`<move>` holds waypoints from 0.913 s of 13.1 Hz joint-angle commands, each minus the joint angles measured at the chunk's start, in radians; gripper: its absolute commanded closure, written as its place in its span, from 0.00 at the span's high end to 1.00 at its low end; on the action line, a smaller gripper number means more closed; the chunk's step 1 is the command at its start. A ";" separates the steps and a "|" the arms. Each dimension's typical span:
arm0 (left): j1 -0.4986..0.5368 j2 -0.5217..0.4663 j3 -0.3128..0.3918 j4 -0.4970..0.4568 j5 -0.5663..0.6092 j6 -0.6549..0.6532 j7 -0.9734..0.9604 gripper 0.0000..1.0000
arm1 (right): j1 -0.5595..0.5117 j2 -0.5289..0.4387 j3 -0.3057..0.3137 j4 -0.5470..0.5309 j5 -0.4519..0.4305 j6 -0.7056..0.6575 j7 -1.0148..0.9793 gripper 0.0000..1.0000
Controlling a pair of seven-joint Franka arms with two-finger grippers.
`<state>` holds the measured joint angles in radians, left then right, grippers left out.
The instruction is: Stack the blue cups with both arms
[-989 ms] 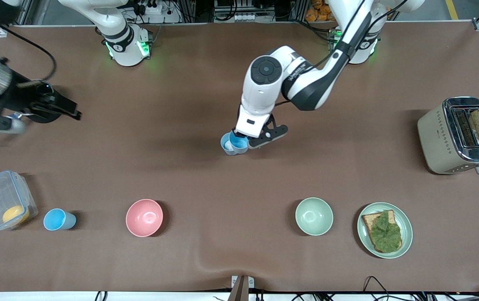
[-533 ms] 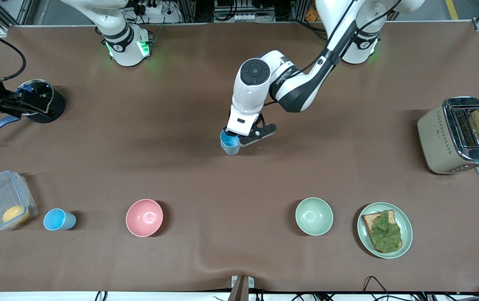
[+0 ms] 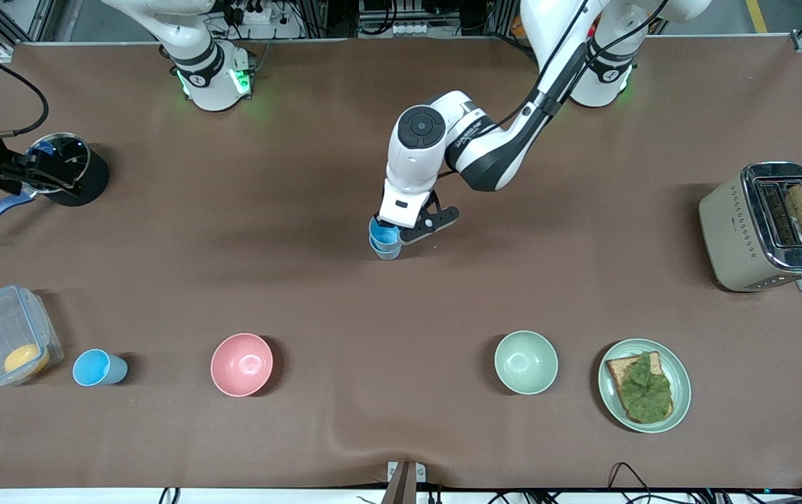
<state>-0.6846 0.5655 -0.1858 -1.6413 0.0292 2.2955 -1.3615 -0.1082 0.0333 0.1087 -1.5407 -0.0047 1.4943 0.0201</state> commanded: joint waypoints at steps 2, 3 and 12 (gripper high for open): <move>-0.015 -0.001 0.008 -0.003 -0.008 0.016 -0.033 1.00 | -0.002 -0.004 0.006 0.013 -0.040 -0.031 -0.044 1.00; -0.015 -0.007 0.009 -0.002 -0.008 0.016 -0.034 1.00 | -0.007 -0.003 0.005 0.013 -0.052 -0.031 -0.076 1.00; 0.189 -0.254 0.091 0.047 0.104 -0.183 0.207 1.00 | -0.037 0.011 -0.003 0.039 -0.047 -0.031 -0.195 1.00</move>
<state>-0.5463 0.3736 -0.0871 -1.5806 0.1135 2.1592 -1.2398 -0.1229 0.0346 0.0935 -1.5244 -0.0419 1.4781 -0.1185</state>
